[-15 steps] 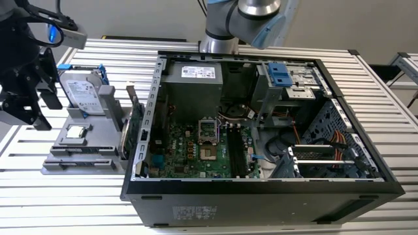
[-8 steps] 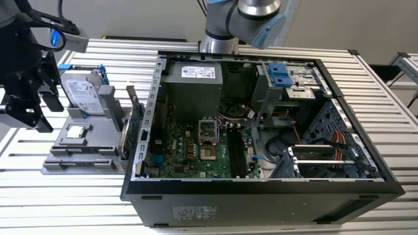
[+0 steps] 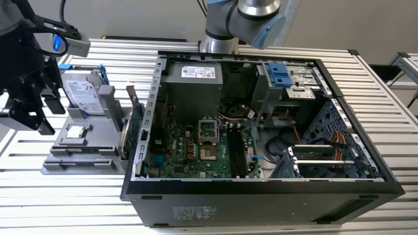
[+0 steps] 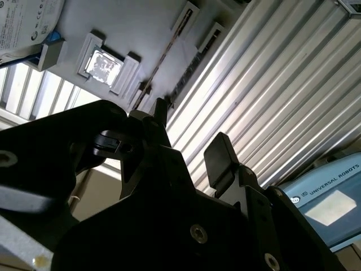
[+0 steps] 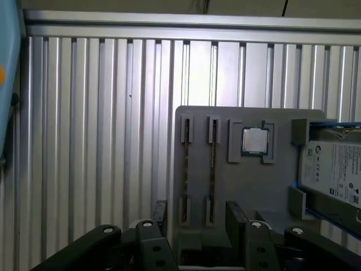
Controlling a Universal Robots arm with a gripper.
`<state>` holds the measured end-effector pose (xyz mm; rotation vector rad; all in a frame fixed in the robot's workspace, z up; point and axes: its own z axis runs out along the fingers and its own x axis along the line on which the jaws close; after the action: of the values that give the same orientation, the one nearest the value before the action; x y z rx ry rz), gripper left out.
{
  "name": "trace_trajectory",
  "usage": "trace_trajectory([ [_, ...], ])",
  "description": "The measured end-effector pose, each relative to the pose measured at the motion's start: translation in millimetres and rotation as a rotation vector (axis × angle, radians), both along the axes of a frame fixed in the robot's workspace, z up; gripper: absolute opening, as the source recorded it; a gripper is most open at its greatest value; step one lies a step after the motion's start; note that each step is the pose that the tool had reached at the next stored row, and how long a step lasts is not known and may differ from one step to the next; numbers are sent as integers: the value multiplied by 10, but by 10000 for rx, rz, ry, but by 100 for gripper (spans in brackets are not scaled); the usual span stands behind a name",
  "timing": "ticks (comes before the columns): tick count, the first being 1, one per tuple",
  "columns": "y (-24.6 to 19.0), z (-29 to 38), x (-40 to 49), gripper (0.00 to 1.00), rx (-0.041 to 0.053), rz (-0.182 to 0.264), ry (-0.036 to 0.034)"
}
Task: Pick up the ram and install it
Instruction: 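Pick up the ram and move it above insertion slot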
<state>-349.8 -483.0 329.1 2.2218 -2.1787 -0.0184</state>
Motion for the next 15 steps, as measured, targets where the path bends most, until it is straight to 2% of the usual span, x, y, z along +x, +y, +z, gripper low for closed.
trace_trajectory([
  [15, 0, -136, 0, 100, -1, -3, 1],
])
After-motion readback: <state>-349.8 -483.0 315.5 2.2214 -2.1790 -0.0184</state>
